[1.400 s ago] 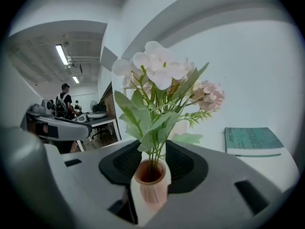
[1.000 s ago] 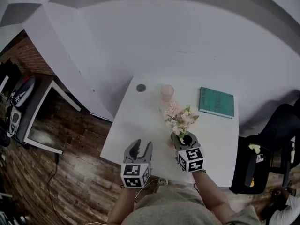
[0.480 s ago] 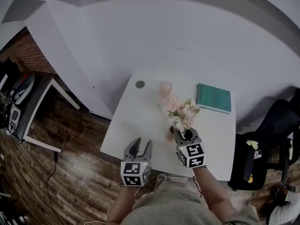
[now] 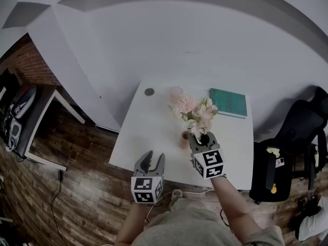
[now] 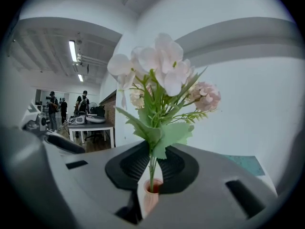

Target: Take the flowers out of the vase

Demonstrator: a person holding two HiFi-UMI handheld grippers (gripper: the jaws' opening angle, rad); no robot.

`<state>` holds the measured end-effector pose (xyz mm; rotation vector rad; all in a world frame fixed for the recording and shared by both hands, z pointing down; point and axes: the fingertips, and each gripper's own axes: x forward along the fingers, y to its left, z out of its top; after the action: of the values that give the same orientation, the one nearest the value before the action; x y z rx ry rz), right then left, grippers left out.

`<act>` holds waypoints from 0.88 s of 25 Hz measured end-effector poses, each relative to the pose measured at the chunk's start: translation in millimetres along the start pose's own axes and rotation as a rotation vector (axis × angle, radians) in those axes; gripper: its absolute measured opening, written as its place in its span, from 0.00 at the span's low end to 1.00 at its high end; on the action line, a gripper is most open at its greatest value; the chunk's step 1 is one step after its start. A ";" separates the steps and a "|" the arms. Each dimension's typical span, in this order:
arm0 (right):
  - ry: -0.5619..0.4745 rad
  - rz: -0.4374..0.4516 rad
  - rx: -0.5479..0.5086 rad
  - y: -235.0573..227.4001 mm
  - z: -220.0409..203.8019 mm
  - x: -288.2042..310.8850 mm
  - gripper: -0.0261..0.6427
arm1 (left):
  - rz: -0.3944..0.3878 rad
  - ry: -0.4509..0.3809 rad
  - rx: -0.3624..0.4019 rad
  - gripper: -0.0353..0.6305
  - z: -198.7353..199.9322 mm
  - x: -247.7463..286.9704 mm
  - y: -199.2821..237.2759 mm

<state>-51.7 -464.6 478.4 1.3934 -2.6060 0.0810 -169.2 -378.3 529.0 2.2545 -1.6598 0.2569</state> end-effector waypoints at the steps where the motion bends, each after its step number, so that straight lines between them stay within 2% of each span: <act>1: -0.012 -0.002 -0.003 0.8 5.2 -2.6 0.11 | -0.003 -0.001 0.002 0.30 -0.8 -2.9 -1.7; 14: -0.141 -0.034 -0.040 27.0 52.7 -50.2 0.11 | -0.020 -0.020 0.036 0.29 -16.1 -55.9 -18.6; 22: -0.173 -0.033 -0.038 56.2 59.9 -94.8 0.11 | -0.008 -0.040 0.041 0.29 -24.3 -101.9 -28.8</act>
<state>-55.0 -363.7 404.0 1.4910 -2.7045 -0.0977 -171.8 -270.9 513.1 2.3102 -1.6793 0.2480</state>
